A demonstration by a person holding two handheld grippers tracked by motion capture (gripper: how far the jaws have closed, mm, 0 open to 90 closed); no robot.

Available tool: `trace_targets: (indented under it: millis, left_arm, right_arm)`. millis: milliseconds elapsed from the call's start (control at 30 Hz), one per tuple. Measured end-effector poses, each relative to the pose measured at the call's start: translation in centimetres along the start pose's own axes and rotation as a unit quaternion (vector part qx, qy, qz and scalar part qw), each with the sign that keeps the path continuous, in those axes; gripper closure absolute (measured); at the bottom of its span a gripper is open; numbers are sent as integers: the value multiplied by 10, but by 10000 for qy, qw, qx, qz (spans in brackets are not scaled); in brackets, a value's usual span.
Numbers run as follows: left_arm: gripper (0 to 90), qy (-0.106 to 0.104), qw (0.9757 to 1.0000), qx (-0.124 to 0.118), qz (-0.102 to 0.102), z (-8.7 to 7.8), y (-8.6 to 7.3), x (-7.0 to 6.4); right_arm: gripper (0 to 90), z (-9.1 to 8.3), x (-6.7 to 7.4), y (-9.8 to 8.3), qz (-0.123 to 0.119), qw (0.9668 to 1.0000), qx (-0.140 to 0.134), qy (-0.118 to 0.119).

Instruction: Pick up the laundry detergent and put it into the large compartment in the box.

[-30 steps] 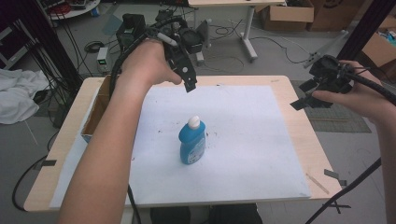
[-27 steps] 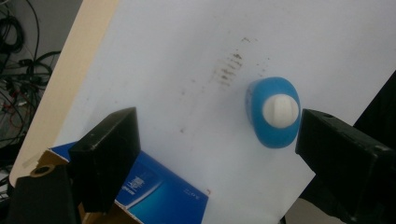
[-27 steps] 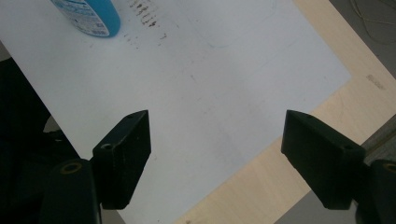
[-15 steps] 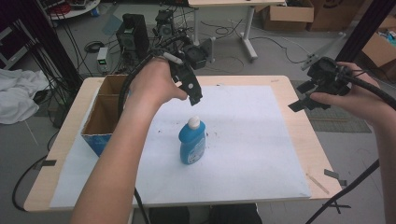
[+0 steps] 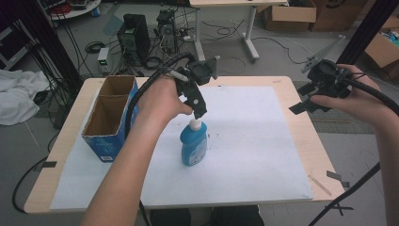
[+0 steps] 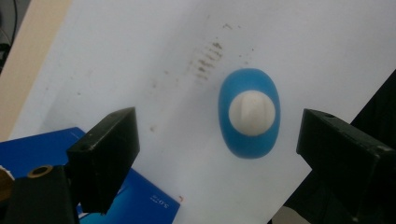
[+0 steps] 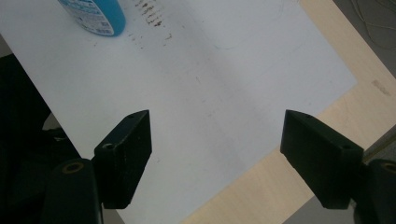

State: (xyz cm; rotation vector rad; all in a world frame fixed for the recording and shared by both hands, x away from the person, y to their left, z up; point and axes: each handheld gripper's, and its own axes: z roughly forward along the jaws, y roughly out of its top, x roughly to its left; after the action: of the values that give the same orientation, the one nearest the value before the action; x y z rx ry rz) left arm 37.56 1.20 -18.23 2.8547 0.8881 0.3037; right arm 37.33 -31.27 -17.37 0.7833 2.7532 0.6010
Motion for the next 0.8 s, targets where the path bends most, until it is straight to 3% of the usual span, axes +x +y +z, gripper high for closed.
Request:
trace_targets:
  millis: [500,800]
  left_arm:
    - [131,-212,9997,57,-73,29,-1,-11]
    - [112,-174,9996,138,-146,47,-1,-15]
  right_arm:
    - [249,6,2,3,-21,10000,62,0]
    - [248,9,2,4,-25,10000,91,8]
